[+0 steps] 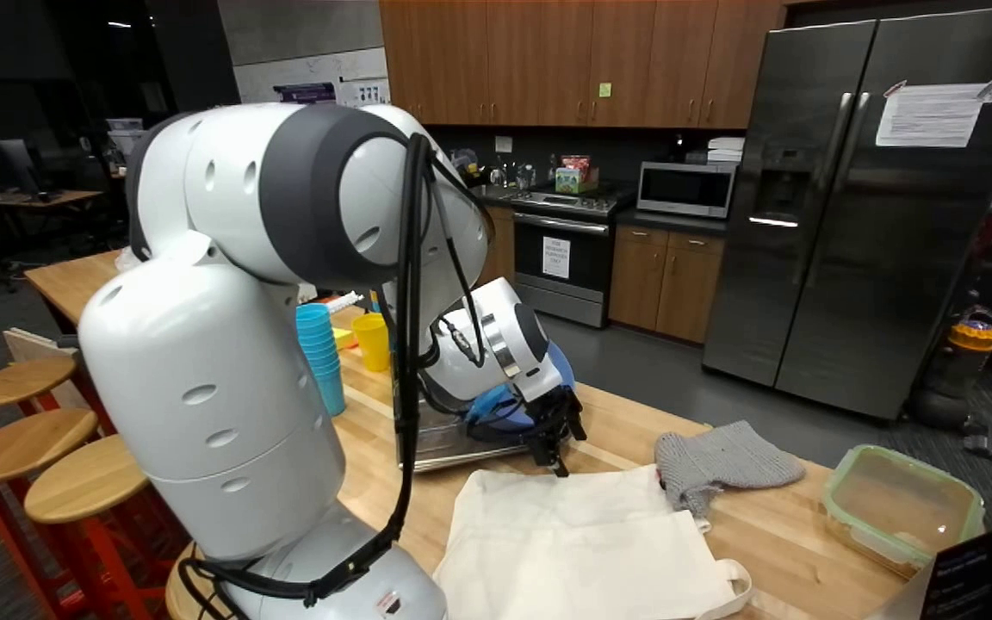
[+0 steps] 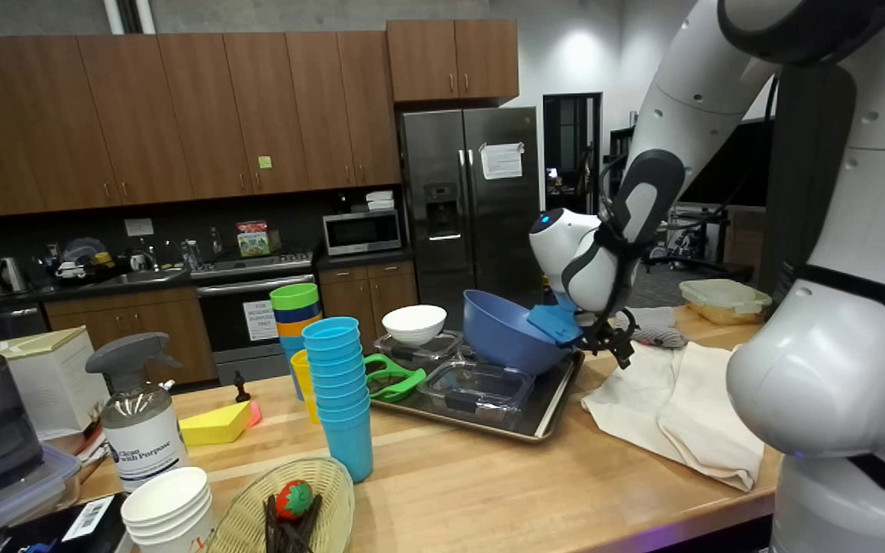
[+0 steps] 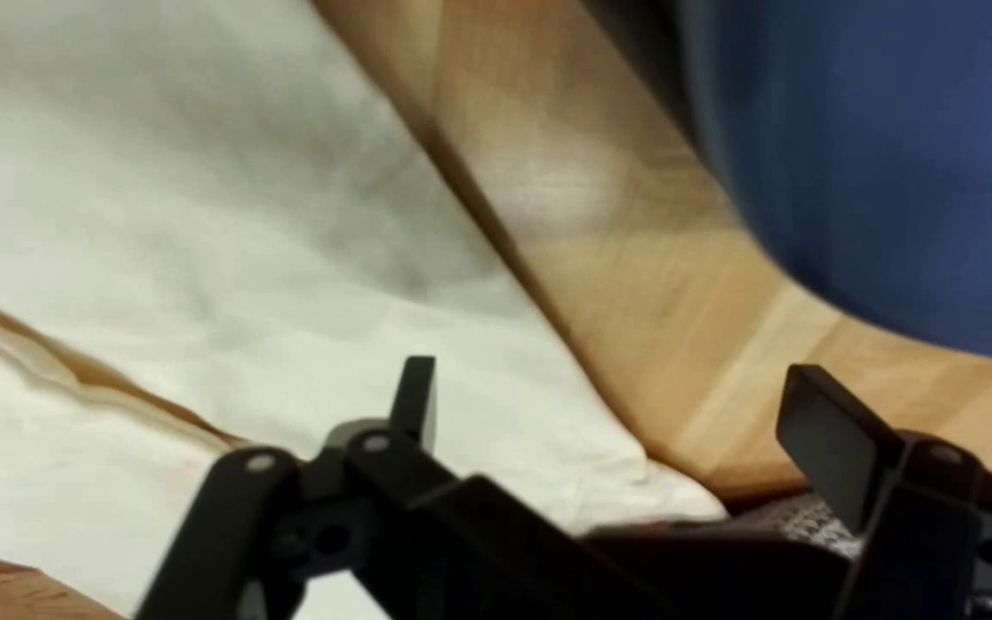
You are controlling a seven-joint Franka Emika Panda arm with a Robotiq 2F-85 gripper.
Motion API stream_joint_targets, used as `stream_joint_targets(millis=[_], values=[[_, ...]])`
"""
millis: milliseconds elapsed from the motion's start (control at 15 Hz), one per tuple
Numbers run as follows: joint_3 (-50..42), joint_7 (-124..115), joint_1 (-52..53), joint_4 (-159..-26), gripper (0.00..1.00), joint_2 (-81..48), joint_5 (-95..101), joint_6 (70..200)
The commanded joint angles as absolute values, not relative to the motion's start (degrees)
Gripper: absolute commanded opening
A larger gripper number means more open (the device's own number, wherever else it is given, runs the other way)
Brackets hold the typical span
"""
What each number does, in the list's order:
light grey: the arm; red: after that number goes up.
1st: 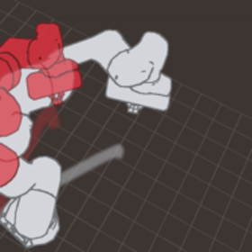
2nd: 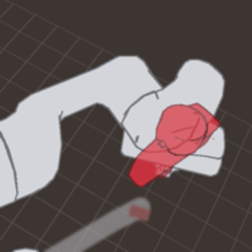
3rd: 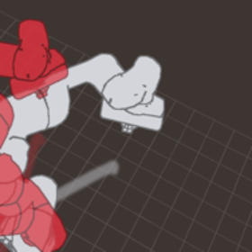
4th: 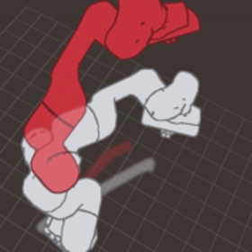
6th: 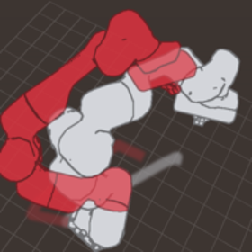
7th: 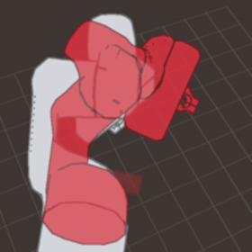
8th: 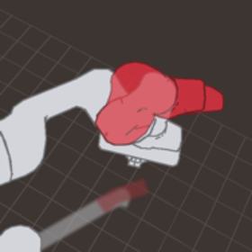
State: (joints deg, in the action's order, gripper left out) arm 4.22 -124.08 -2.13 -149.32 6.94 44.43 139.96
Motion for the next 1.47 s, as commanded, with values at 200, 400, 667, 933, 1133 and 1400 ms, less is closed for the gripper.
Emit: stream_joint_targets(millis=[200,400,667,933,1133,1400], values=[[3.8,-139.5,-2.6,-151.9,1.0,9.9,58.5,143.9],[3.9,-142.4,-2.3,-152.0,1.0,10.1,59.0,143.0],[3.8,-143.0,-2.0,-152.5,1.0,10.1,56.8,141.5],[4.2,-142.3,-1.2,-152.7,1.0,9.9,50.3,137.1],[4.7,-142.9,-0.4,-152.0,1.0,9.5,42.2,131.0],[5.1,-143.4,0.0,-151.3,1.0,9.4,35.0,127.3]])
